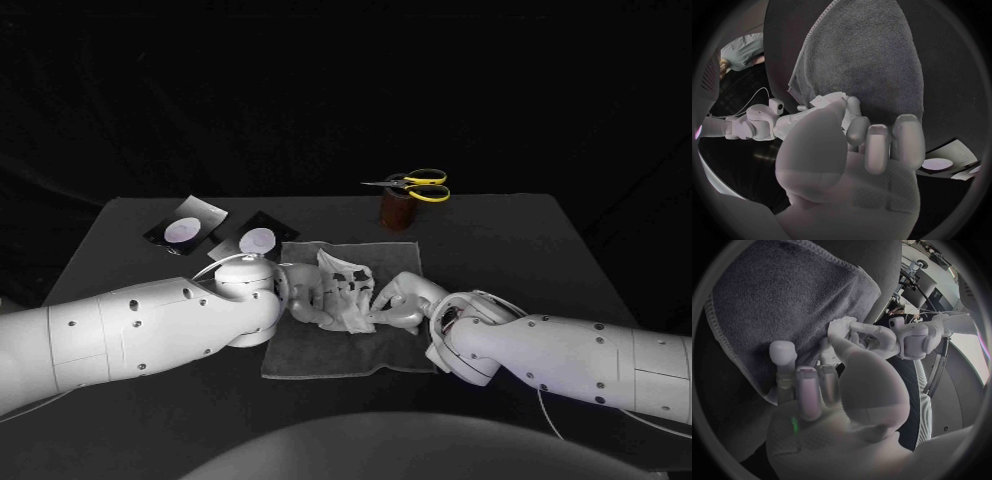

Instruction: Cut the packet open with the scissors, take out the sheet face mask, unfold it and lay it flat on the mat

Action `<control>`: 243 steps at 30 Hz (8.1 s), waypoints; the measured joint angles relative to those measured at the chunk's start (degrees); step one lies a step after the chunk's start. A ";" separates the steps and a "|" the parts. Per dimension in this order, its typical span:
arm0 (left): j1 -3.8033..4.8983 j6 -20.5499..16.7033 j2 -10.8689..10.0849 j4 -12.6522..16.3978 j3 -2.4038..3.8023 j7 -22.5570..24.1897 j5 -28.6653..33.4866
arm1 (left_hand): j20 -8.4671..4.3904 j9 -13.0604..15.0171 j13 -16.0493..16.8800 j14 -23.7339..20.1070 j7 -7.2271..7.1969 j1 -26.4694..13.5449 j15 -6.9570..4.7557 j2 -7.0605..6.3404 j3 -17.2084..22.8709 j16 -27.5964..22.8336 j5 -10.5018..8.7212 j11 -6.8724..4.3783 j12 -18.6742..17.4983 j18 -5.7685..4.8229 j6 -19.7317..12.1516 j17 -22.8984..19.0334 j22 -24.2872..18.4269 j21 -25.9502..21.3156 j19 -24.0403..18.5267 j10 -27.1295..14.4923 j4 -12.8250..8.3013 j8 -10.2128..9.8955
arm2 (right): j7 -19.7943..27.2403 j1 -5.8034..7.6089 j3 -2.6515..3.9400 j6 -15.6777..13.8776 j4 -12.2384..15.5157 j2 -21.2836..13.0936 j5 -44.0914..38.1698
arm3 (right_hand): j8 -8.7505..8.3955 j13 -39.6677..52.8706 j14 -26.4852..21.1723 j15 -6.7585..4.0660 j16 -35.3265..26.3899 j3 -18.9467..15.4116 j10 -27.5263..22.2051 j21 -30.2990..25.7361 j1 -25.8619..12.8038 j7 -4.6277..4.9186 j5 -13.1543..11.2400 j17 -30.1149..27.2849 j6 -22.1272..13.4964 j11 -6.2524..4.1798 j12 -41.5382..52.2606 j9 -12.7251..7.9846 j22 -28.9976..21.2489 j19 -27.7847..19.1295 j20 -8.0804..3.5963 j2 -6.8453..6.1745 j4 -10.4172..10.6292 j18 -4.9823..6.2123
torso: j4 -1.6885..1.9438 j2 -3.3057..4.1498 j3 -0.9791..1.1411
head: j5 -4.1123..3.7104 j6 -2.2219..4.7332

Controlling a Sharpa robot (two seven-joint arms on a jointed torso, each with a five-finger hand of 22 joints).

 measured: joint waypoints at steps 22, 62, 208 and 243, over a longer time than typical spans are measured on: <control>0.07 1.02 -0.08 0.12 0.10 -0.27 -0.41 | 0.00 0.00 -0.02 -0.01 -0.30 -0.02 0.01 0.01 0.00 -0.05 0.00 0.00 -0.01 0.00 0.26 0.00 -0.01 -0.02 -0.01 -0.01 0.00 0.47 | 0.96 -0.35 -0.23 -2.47 0.70 -0.06 0.30 | 2.33 0.03 0.01 -0.62 1.20 10.27 -0.11 3.42 1.80 -0.25 -0.07 -0.05 0.66 -0.93 3.33 1.14 2.96 2.24 -1.01 1.64 -6.17 -0.50 | 0.03 0.02 0.04 | -0.27 0.00; 0.19 2.08 -0.28 -0.09 0.21 -0.16 0.36 | 0.01 0.00 -0.11 0.13 -0.57 -0.02 -0.13 0.01 0.00 -0.12 0.00 0.01 -0.02 0.01 0.16 0.00 -0.01 0.14 -0.02 -0.02 0.01 0.43 | 1.49 0.23 -0.25 0.33 3.90 -2.96 -2.31 | -5.68 0.03 -0.11 2.38 1.53 0.52 -0.22 4.02 -8.28 4.61 0.00 -0.05 -10.17 3.09 4.14 1.21 4.20 2.73 1.77 -3.50 -1.46 -0.90 | 0.07 0.02 -0.01 | -0.19 0.00; 0.38 3.74 -0.71 -0.22 0.33 -0.32 2.17 | 0.02 0.07 -0.13 0.08 -0.98 0.19 -0.07 0.23 -0.17 -0.12 0.00 0.01 -0.30 0.02 -0.27 0.00 0.01 0.09 -0.03 -0.02 0.18 0.98 | -4.70 12.57 -0.18 27.79 -7.51 0.71 -10.59 | -2.03 -0.02 -0.14 0.33 1.52 7.04 -0.12 6.63 0.03 0.52 -0.30 -0.02 0.91 0.53 4.28 0.79 6.77 4.55 -0.51 3.38 -7.67 -1.84 | -0.03 0.04 0.07 | 0.07 0.01; -0.07 -0.47 -2.06 0.03 -0.10 1.24 4.99 | 0.79 0.07 -17.31 0.25 -2.13 -2.10 0.96 -2.06 -6.28 -1.39 0.00 2.18 -11.01 0.02 -1.42 0.00 -3.17 -4.77 -4.08 -10.00 0.60 1.57 | -5.20 13.29 -0.23 25.82 -6.11 -0.15 -10.93 | -8.27 -0.02 -0.01 3.51 1.30 -3.47 -0.12 -1.36 -7.13 5.64 -0.08 0.00 -10.80 4.21 0.45 -0.22 2.03 -0.88 2.67 -2.56 -4.17 -0.87 | -0.05 0.02 0.04 | -0.18 0.01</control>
